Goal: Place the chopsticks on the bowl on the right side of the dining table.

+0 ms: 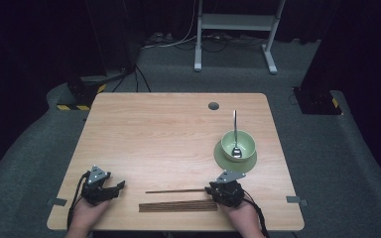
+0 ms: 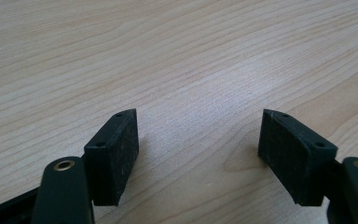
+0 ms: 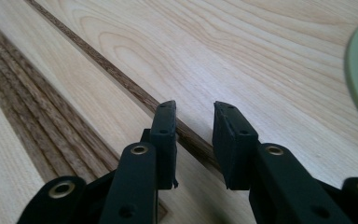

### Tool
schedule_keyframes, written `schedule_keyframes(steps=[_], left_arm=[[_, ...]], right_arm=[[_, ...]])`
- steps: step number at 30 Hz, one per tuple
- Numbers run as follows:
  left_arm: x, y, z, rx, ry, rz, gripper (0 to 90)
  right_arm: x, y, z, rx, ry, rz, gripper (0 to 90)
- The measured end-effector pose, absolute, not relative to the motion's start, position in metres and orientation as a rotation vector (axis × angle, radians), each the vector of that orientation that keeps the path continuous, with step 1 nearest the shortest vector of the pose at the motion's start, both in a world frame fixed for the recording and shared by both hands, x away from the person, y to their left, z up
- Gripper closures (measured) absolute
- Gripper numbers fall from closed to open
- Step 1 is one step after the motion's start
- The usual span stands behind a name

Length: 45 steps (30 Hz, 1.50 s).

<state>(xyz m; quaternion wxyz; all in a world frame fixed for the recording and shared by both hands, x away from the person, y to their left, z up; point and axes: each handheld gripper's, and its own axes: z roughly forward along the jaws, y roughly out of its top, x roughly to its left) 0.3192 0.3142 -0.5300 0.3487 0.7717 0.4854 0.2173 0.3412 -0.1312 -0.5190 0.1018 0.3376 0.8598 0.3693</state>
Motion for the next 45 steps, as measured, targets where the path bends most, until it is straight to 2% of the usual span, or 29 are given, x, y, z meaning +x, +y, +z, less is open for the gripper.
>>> schedule_keyframes(steps=[3, 8, 14, 28, 32, 42, 45], left_arm=[[0.319, 0.314, -0.53, 2.002, 1.258, 0.568, 29.2], [0.319, 0.314, -0.53, 2.002, 1.258, 0.566, 29.2], [0.319, 0.314, -0.53, 2.002, 1.257, 0.568, 29.3], [0.319, 0.314, -0.53, 2.003, 1.256, 0.567, 29.6], [0.319, 0.314, -0.53, 2.003, 1.256, 0.565, 29.6], [0.319, 0.314, -0.53, 2.003, 1.256, 0.572, 29.7], [0.319, 0.314, -0.53, 2.002, 1.256, 0.567, 29.6]], right_arm=[[0.344, -0.135, -0.519, 1.013, 2.531, 1.094, 64.3], [0.342, -0.136, -0.52, 0.971, 2.517, 1.071, 64.6], [0.341, -0.136, -0.52, 0.948, 2.514, 1.064, 72.1], [0.341, -0.135, -0.519, 0.933, 2.546, 1.081, 83.1], [0.34, -0.132, -0.52, 0.922, 2.555, 1.085, 81.9], [0.338, -0.127, -0.52, 0.95, 2.525, 1.075, 68.7], [0.337, -0.124, -0.52, 0.929, 2.522, 1.046, 68.8]])
